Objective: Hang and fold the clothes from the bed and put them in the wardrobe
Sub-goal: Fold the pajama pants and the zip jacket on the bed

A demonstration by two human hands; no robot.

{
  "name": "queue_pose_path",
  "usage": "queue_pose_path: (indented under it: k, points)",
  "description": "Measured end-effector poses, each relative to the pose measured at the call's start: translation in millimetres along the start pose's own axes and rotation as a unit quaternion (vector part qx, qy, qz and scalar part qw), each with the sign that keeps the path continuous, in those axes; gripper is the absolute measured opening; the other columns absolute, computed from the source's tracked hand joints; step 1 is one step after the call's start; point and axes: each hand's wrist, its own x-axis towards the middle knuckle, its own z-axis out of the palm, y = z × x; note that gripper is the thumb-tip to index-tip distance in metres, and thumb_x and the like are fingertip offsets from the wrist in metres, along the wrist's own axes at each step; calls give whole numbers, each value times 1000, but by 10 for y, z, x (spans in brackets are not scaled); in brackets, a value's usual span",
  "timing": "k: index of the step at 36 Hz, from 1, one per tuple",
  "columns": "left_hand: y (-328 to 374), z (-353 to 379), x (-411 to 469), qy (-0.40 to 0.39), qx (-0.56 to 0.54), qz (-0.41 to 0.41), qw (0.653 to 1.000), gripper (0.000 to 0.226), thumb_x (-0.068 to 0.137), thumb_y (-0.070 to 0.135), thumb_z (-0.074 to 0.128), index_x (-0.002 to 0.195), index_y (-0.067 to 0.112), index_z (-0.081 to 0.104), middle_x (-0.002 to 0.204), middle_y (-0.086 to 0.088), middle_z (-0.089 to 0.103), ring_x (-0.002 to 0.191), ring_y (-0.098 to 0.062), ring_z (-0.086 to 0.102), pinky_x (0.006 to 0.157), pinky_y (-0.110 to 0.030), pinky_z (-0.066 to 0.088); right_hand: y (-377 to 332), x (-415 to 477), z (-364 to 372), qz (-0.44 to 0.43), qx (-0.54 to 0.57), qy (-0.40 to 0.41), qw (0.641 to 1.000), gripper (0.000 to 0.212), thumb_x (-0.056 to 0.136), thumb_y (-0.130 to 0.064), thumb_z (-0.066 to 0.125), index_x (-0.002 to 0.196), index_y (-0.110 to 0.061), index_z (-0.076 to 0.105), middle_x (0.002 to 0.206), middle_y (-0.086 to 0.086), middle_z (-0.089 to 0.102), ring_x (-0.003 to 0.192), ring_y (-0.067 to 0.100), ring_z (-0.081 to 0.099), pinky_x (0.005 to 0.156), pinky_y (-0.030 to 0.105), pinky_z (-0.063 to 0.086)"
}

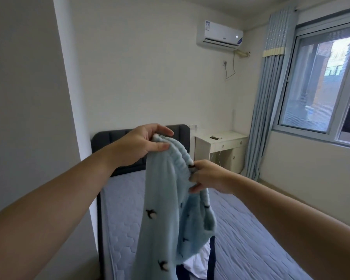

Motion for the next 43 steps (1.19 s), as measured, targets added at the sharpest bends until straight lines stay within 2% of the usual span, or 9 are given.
queue_pose_path:
  k: [4,6,11,14,19,23,29,37,43]
  points:
    - [-130,-130,-115,-22,-105,-70,992,51,74,27,88,120,14,70,122,-17,69,112,-29,67,86,-30,57,-35,-5,-63,-24,-77,108,991,33,80,-10,53,49,-21,51,56,-6,51,54,11,48,43,19,38]
    - [-212,-168,-187,-35,-117,-91,988,46,79,19,84,121,6,69,123,-21,67,112,-31,67,86,-31,57,-103,-65,-128,-65,-96,111,987,25,69,-22,55,46,-20,46,46,-11,38,45,8,34,41,18,26]
    - [-400,-43,-293,-25,-15,-100,995,35,76,14,82,110,6,75,115,-15,72,106,-26,69,92,-33,57,-247,-220,-152,-177,-143,102,968,21,67,-13,58,75,6,61,64,4,51,57,11,44,51,27,35]
    - [-492,63,-304,-59,5,-100,993,41,71,15,89,108,4,75,144,0,56,128,-15,57,107,-38,48,-312,-320,-93,-240,-178,86,951,7,72,3,58,70,8,62,71,9,55,57,4,46,50,23,35]
    - [-649,268,-329,-141,-30,-112,983,58,71,16,85,111,-18,61,155,-4,43,143,-21,41,114,-44,41,-395,-382,-63,-309,-205,74,926,40,68,12,55,47,-18,38,63,5,43,56,10,35,49,27,28]
    - [-777,382,-300,-147,-25,-103,984,62,73,11,80,123,-16,56,161,14,29,150,-12,23,120,-46,30,-432,-425,-52,-337,-264,60,902,48,69,11,57,47,-23,33,61,5,40,54,9,32,47,23,26]
    - [-867,483,-223,-161,-8,-94,982,62,70,19,83,123,-6,63,150,14,48,143,-14,37,119,-47,31,-378,-460,-116,-322,-315,36,892,22,71,10,58,54,7,44,67,18,46,61,33,43,51,45,36]
    - [-818,570,-94,-158,57,-125,978,37,86,18,77,122,15,70,119,-1,71,114,-14,64,101,-30,51,-262,-479,-285,-264,-351,69,896,19,75,0,59,57,-2,53,66,3,48,66,27,51,58,44,46]
    - [-636,255,9,-139,171,-76,972,19,76,39,82,87,25,77,80,7,64,75,-6,57,70,-26,48,-63,-450,-483,-103,-389,25,915,16,85,-26,58,73,-16,65,92,3,64,78,20,59,71,41,54]
